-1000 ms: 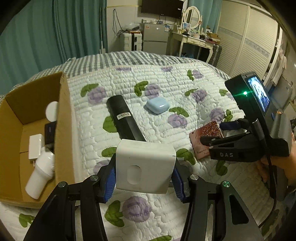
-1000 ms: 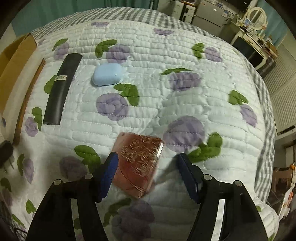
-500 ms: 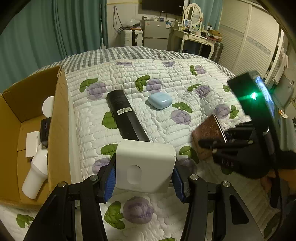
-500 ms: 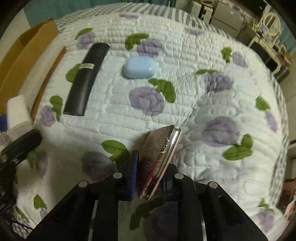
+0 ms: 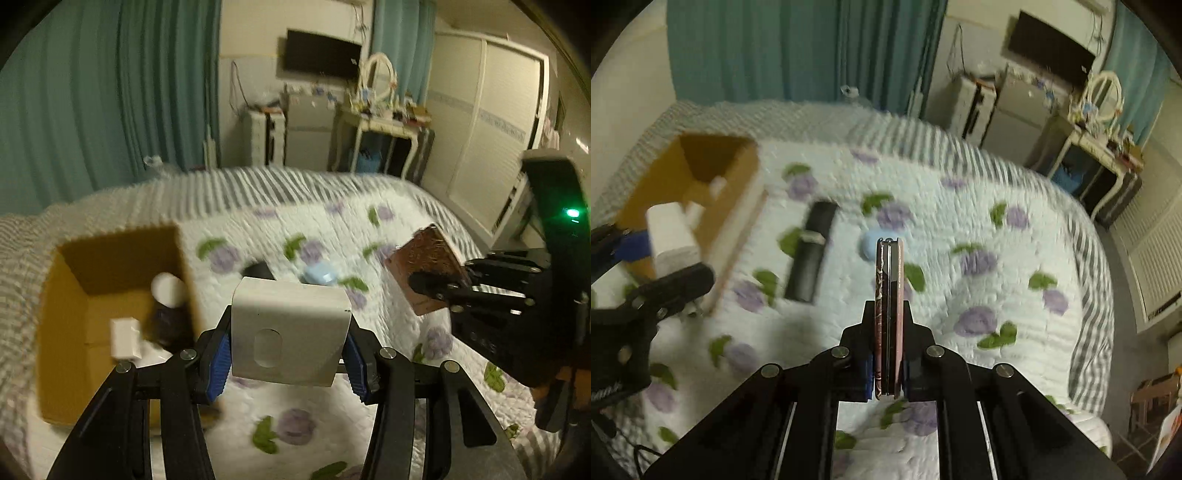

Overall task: Organize rigid objects
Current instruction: 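Lift the white cube box toward the box with the left tool while the right tool carries the pink case, then lower the cube box and pink case into the box and open both tools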

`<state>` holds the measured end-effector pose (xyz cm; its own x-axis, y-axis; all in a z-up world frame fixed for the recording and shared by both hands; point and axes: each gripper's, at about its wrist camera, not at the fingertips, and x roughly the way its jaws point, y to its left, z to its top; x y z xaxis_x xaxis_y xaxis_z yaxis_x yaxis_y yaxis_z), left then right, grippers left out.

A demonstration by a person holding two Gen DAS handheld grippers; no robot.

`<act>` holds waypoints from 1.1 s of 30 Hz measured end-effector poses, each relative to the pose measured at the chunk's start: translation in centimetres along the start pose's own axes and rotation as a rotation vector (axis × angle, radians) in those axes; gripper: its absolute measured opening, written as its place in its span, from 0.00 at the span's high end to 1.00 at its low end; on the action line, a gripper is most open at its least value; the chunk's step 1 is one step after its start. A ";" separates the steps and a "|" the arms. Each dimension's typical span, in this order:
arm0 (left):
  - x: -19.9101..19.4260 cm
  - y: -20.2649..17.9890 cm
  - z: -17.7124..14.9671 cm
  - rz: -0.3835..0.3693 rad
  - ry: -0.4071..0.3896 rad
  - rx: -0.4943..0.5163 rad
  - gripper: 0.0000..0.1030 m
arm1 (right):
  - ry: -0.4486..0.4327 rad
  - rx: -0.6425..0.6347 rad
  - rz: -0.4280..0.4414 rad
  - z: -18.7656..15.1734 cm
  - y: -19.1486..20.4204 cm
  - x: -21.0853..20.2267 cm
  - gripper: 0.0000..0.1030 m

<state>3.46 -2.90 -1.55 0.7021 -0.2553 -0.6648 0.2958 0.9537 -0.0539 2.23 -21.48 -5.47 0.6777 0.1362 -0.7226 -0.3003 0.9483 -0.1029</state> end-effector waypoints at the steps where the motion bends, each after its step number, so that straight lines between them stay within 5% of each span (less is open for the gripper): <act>1: -0.6 0.7 0.3 0.008 -0.012 -0.002 0.49 | -0.017 -0.011 0.005 0.6 0.7 -0.5 0.90; 9: -3.1 8.8 0.5 0.149 -0.039 -0.036 0.49 | -0.145 -0.105 0.103 5.5 8.9 -4.5 0.90; 17: 0.5 15.1 -2.2 0.216 0.052 -0.081 0.49 | -0.103 -0.181 0.202 7.6 16.6 0.5 0.90; 33: 3.8 18.5 -2.9 0.179 0.077 -0.150 0.42 | -0.019 -0.171 0.213 8.9 17.7 8.7 0.90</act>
<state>9.72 14.25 -7.26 0.6812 -0.0728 -0.7285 0.0676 0.9970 -0.0364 8.72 -0.94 -7.50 0.5990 0.3340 -0.7278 -0.5449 0.8360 -0.0649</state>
